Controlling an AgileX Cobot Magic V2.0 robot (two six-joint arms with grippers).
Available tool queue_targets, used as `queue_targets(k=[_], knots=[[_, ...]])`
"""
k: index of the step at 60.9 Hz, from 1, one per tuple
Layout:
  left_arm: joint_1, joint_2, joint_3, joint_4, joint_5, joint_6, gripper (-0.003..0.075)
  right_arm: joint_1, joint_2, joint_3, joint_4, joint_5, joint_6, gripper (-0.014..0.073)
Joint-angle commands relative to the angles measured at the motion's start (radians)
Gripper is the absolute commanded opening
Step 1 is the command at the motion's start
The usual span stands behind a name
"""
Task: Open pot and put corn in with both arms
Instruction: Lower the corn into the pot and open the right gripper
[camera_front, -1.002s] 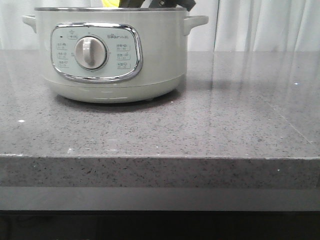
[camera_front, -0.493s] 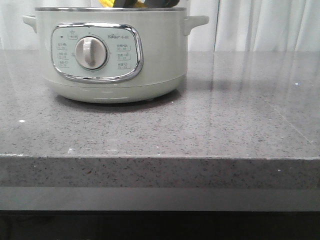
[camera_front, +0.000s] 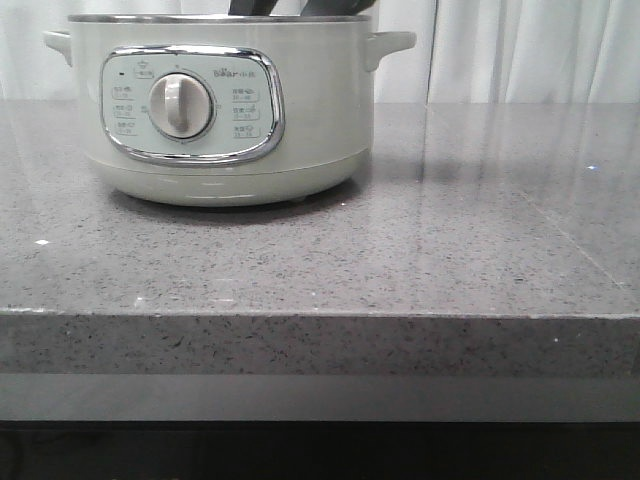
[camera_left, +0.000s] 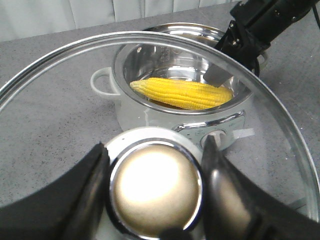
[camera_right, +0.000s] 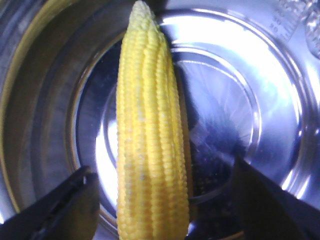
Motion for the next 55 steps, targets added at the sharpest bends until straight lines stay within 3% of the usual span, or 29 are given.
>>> queue_targets(k=[1,8,14,28,38,55], knots=[[-0.001,-0.006,-0.036,-0.017,-0.147,-0.002,0.0064,-0.015,-0.09,-0.076,0.022,-0.027,-0.01,0.056],[-0.001,-0.006,-0.036,-0.017,-0.147,-0.002,0.0064,-0.039,-0.113,-0.128,0.022,-0.027,-0.001,0.0558],[-0.001,-0.006,-0.036,-0.017,-0.147,-0.002,0.0064,-0.073,-0.135,-0.142,0.022,-0.027,0.017,0.0491],[-0.001,-0.006,-0.036,-0.017,-0.147,-0.002,0.0064,-0.167,-0.153,-0.141,0.026,0.021,0.021,0.0077],[-0.001,-0.006,-0.036,-0.017,-0.147,-0.002,0.0064,-0.227,-0.18,-0.141,0.027,0.048,0.047,-0.0111],[-0.001,-0.006,-0.036,-0.044,-0.161,-0.002,0.0063,-0.285,-0.259,-0.139,-0.007,0.049,0.057,-0.0117]])
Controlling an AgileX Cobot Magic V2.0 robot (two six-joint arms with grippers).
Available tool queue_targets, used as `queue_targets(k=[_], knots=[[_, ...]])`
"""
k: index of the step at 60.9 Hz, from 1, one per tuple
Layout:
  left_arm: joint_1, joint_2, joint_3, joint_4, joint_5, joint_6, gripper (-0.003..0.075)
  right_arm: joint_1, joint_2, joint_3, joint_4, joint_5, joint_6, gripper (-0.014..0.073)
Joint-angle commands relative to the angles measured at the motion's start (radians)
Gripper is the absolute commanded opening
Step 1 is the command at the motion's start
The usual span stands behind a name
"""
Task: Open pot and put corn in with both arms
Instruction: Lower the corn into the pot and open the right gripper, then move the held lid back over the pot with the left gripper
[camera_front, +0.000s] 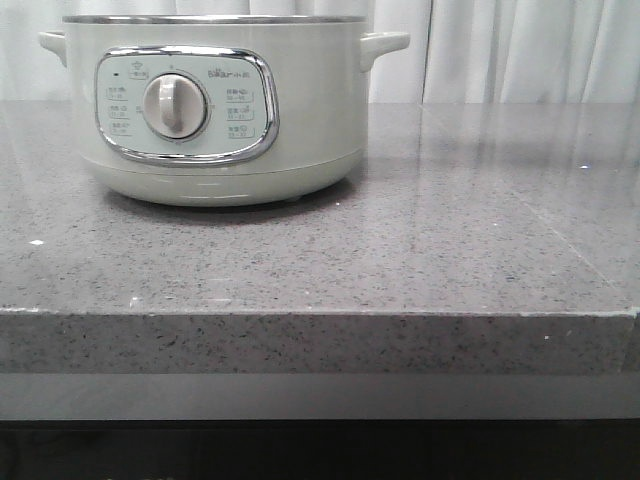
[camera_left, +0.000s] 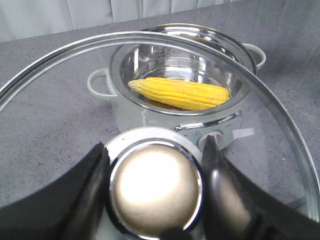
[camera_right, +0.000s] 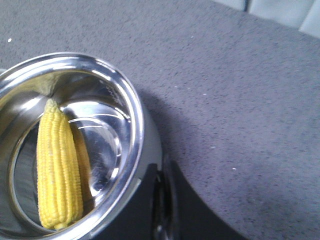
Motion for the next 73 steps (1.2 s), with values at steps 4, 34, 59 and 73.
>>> queue_targets(k=[4,34,59,73], knots=[[-0.001,-0.006,-0.036,-0.042,-0.162,-0.002,0.0064,-0.013,-0.122,-0.028,-0.063,0.048,0.026,-0.0113],[-0.001,0.002,-0.036,-0.092,-0.2,-0.006,0.0064,-0.012,-0.431,0.232,-0.321,-0.009,0.146,-0.0112],[-0.001,0.018,-0.036,-0.092,-0.211,-0.006,0.0064,-0.012,-0.918,1.005,-0.333,-0.393,0.175,-0.0112],[-0.001,0.049,-0.036,-0.092,-0.215,-0.006,0.0064,-0.012,-1.212,1.452,-0.333,-0.67,0.175,-0.0112]])
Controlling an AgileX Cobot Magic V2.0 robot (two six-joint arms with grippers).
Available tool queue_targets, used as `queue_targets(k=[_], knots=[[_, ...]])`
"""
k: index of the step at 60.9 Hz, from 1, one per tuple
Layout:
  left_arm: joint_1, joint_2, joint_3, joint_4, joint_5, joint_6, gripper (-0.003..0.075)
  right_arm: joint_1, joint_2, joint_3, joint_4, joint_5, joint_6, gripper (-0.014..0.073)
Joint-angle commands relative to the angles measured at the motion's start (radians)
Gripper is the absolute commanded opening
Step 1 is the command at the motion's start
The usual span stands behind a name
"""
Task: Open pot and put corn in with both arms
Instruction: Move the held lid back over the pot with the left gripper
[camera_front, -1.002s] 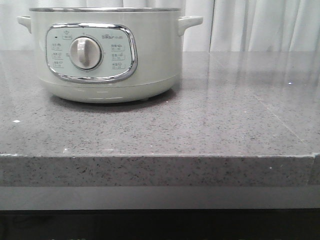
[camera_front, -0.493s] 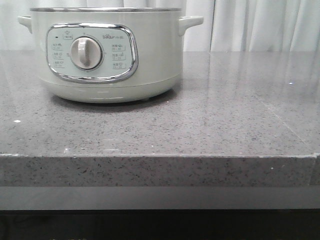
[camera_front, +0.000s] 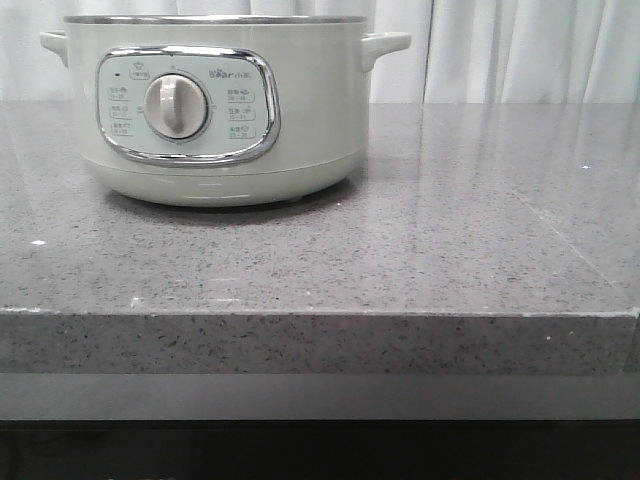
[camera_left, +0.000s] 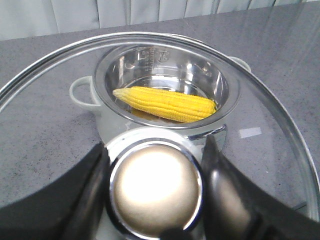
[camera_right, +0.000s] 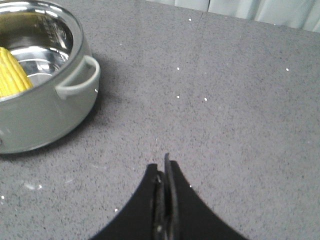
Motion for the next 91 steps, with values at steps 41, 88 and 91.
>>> queue_targets(k=[41,88,91], knots=[[-0.001,0.659,-0.608,-0.171,-0.019,-0.032,0.0064,-0.005,-0.33,0.358,-0.008,-0.287,0.001,-0.0112],[-0.095,1.144,-1.263,-0.041,0.36,-0.075,0.0064,-0.005,-0.33,0.358,-0.008,-0.295,0.001,-0.0112],[-0.1,1.144,-1.263,-0.041,0.362,-0.077,0.0064,-0.005,-0.33,0.358,-0.008,-0.296,0.001,-0.0112]])
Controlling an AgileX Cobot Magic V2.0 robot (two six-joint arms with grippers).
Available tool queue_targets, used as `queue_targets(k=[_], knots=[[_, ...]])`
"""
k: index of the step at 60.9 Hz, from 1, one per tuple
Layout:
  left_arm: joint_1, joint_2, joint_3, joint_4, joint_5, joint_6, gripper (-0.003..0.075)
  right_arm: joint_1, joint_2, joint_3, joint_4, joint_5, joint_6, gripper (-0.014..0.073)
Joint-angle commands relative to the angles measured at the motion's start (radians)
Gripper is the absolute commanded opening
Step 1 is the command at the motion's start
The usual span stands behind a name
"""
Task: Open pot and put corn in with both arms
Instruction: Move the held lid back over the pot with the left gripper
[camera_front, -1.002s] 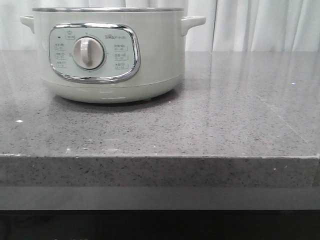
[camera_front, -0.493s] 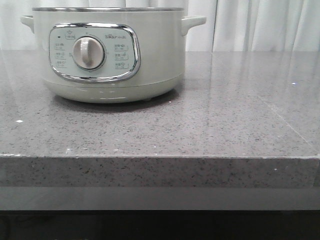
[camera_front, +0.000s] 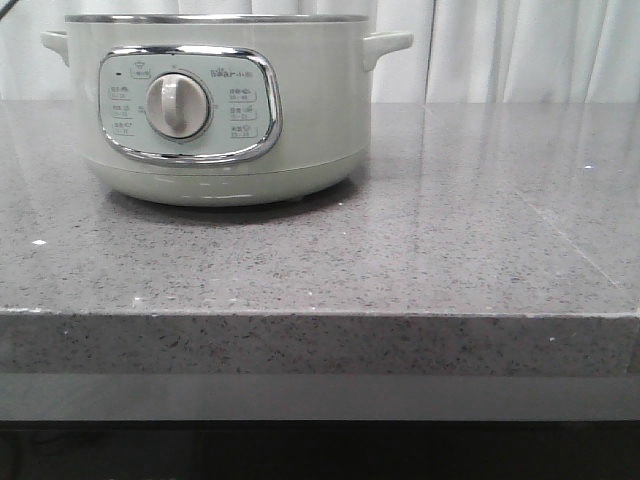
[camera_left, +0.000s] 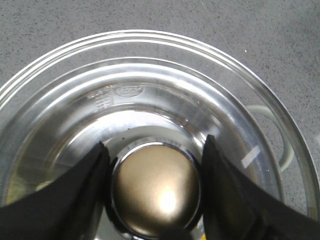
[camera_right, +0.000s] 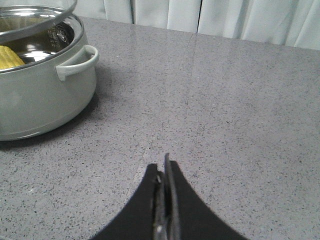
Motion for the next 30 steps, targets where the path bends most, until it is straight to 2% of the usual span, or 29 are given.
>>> queue_targets(k=[1,30], knots=[[-0.016,-0.061,-0.045,-0.014,-0.057,-0.016,0.0064,-0.005,0.001,-0.024,-0.008,-0.078,-0.002,-0.0112],[-0.016,-0.059,0.008,0.0,-0.052,-0.04,0.0064,-0.005,0.001,-0.024,-0.008,-0.077,-0.002,-0.0112]])
